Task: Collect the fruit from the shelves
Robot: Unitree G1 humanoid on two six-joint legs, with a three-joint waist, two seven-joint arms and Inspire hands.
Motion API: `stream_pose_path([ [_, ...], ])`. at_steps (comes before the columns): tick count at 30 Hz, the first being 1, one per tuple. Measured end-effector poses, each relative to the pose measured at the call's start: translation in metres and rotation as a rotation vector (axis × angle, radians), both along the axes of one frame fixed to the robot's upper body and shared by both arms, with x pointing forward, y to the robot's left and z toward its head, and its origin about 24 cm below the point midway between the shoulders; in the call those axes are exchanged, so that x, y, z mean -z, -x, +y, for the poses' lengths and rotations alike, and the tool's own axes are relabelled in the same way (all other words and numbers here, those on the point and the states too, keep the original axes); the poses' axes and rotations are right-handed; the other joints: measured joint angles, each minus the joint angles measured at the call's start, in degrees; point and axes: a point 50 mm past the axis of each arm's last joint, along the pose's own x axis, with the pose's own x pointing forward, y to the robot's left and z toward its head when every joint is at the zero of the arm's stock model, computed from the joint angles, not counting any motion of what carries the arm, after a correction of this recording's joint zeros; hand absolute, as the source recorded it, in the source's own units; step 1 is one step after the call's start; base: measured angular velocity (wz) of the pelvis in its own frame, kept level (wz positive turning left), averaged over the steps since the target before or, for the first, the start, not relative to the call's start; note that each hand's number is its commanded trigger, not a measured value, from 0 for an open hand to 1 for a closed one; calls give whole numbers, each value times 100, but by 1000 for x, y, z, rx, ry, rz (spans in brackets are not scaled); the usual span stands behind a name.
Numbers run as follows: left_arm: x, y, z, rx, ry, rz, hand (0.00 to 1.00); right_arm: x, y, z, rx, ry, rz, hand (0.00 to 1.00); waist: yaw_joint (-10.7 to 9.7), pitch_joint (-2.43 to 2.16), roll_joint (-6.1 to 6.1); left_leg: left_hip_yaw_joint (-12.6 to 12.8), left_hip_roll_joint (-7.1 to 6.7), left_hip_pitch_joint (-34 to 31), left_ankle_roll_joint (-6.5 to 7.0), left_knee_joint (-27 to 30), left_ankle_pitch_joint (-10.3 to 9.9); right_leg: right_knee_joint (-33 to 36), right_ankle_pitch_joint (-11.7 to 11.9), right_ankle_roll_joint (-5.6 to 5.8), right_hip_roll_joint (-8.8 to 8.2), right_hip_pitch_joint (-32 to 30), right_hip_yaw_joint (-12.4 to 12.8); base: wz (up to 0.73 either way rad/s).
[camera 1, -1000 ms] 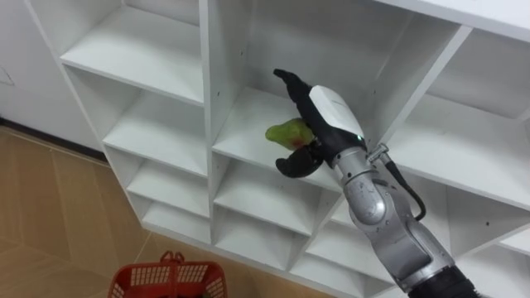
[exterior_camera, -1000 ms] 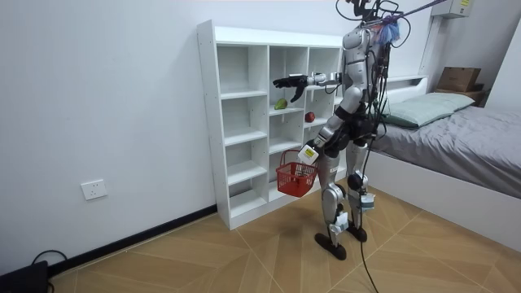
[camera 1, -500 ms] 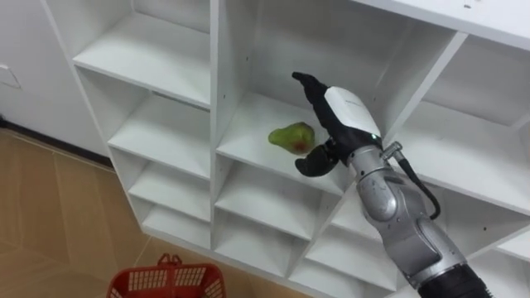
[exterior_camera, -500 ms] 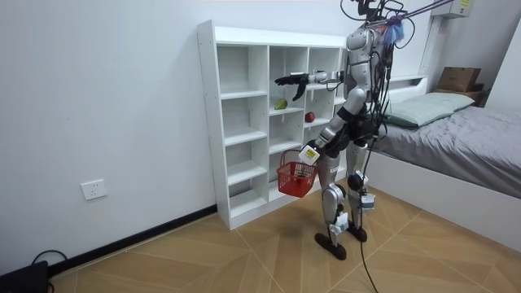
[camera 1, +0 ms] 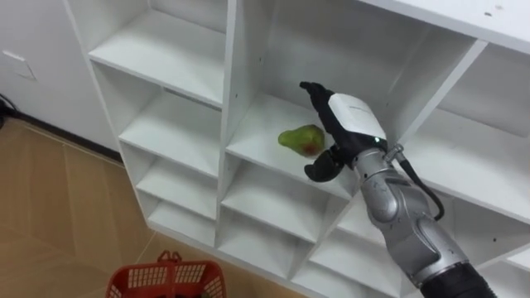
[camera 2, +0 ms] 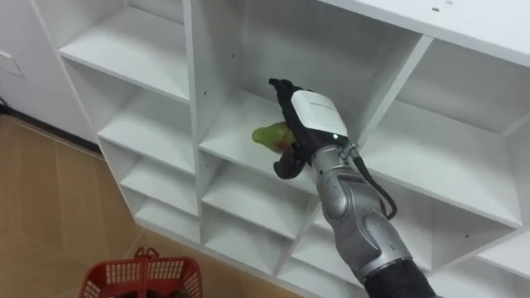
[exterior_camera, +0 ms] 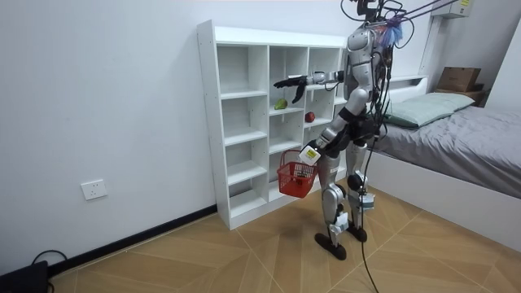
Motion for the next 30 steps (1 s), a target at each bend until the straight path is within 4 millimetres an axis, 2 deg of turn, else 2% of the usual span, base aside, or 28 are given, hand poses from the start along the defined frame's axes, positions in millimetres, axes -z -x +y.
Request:
stream_pose_path([
  [3,-1,1,4,2,-10,-2,100,0,-1,-1,12,7,5,0,9,19,-47,-41,0,-35,0,2,0,-2,0,0,2,-18,-71,5],
  [8,-3,0,6,4,-15,-4,100,-1,-4,-2,16,43,-3,0,21,-1,-113,-169,-15,-73,0,40,0,-1,0,0,-3,-27,-134,13],
  [14,-4,-2,6,16,-19,-7,100,4,-2,2,7,73,23,0,192,-5,-170,-216,-14,-99,0,39,0,-6,0,1,-1,-37,-138,4],
  [21,-7,-5,11,41,-32,-17,100,15,-2,-1,14,129,81,0,292,29,-285,-358,-38,-172,-2,68,1,-4,-1,1,-10,-1,-263,11],
  [30,-8,-9,12,48,-24,-11,100,22,-19,-11,64,146,139,0,318,39,-283,-382,-66,-287,-1,84,1,-12,-3,5,-20,-68,-293,3],
])
